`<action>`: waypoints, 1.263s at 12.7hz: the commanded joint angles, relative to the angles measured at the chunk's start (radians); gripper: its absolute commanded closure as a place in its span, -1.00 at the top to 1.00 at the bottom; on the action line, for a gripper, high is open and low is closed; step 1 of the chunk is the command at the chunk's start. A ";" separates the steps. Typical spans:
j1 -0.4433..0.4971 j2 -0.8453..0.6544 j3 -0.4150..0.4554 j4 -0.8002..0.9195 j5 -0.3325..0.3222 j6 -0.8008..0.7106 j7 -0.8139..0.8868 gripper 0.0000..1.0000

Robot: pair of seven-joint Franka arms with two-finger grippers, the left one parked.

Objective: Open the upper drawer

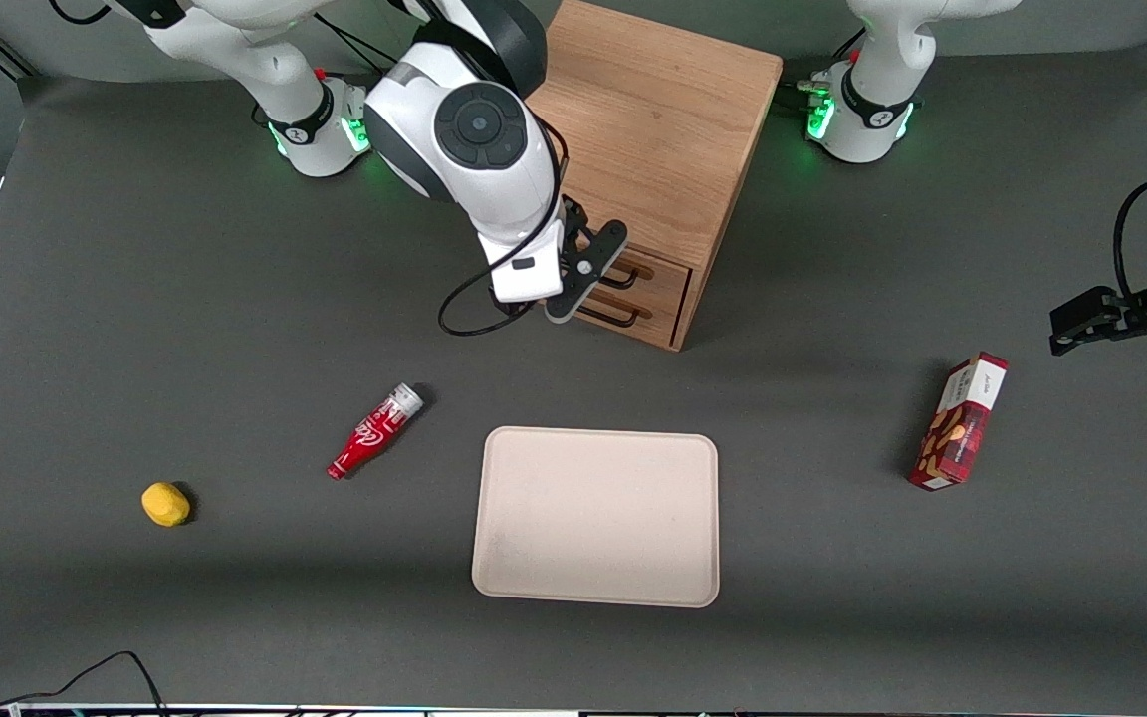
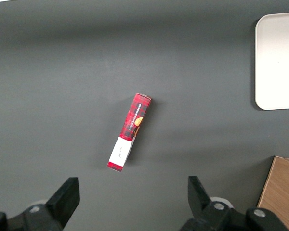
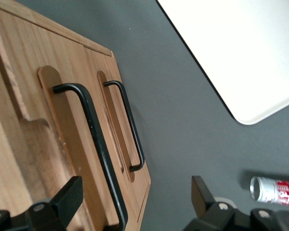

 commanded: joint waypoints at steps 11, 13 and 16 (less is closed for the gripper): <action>-0.008 0.061 -0.013 -0.063 -0.021 0.174 -0.172 1.00; -0.011 0.061 -0.053 -0.055 -0.020 0.174 -0.214 1.00; -0.011 0.065 -0.109 -0.037 -0.020 0.176 -0.283 1.00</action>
